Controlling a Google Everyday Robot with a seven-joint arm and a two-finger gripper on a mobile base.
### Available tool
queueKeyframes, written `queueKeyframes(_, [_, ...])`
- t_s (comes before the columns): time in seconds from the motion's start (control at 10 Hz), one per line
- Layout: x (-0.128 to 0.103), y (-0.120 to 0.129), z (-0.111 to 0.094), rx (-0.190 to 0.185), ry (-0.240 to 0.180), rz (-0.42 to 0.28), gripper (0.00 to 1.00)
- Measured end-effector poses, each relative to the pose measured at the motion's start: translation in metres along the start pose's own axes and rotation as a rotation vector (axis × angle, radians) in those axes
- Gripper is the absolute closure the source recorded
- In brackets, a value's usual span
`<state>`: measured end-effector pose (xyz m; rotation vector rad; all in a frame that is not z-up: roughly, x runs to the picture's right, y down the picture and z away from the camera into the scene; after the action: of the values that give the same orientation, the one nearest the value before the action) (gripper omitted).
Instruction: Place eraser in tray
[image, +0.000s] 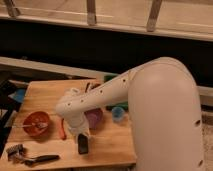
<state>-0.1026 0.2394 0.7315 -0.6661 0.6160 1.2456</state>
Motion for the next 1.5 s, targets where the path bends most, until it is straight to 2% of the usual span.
queueKeyframes(0.3, [-0.015, -0.052, -0.018, 0.015, -0.016, 0.066, 1.0])
queueKeyframes(0.6, [-0.052, -0.091, -0.063, 0.009, -0.071, 0.078, 1.0])
queueKeyframes(0.8, [-0.067, -0.112, -0.086, -0.004, -0.106, 0.099, 1.0])
queueKeyframes(1.3, [-0.068, -0.109, -0.086, -0.009, -0.108, 0.096, 1.0])
queueKeyframes(1.5, [-0.079, -0.117, -0.098, 0.025, -0.152, 0.121, 1.0])
